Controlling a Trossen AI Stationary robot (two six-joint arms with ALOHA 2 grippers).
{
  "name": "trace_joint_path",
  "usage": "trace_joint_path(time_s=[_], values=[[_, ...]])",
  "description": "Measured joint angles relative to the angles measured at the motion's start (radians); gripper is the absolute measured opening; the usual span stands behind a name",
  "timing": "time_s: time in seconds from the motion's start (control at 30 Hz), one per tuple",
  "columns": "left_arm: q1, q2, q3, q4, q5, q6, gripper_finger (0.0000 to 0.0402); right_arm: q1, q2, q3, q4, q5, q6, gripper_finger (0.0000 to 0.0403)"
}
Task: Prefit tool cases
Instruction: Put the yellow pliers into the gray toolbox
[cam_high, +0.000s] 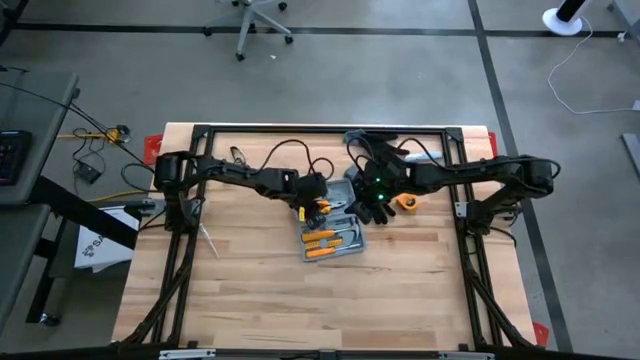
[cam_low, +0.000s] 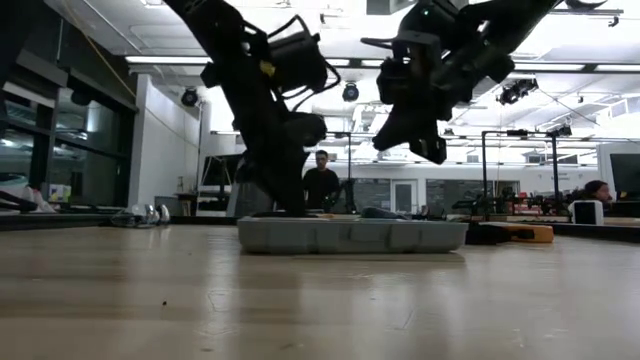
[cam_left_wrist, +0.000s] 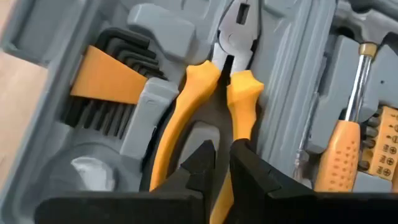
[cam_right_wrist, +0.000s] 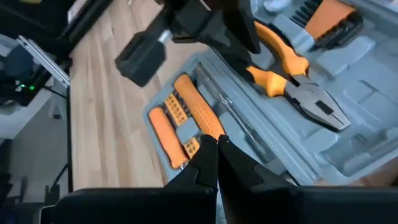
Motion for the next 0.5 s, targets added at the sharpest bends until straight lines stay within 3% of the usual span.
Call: trace_joint_path(time_s=[0.33, 0.5], values=[[0.008, -0.012, 0.000, 0.013, 0.055, -0.004, 0.0035, 0.000, 0.002, 0.000, 0.075, 0.006, 0.050, 0.0000], [-0.009, -0.107, -0.005, 0.019, 0.079, -0.008, 0.0035, 0.007, 0.043, 0.011, 0.054, 0.021, 0.048, 0.0000]])
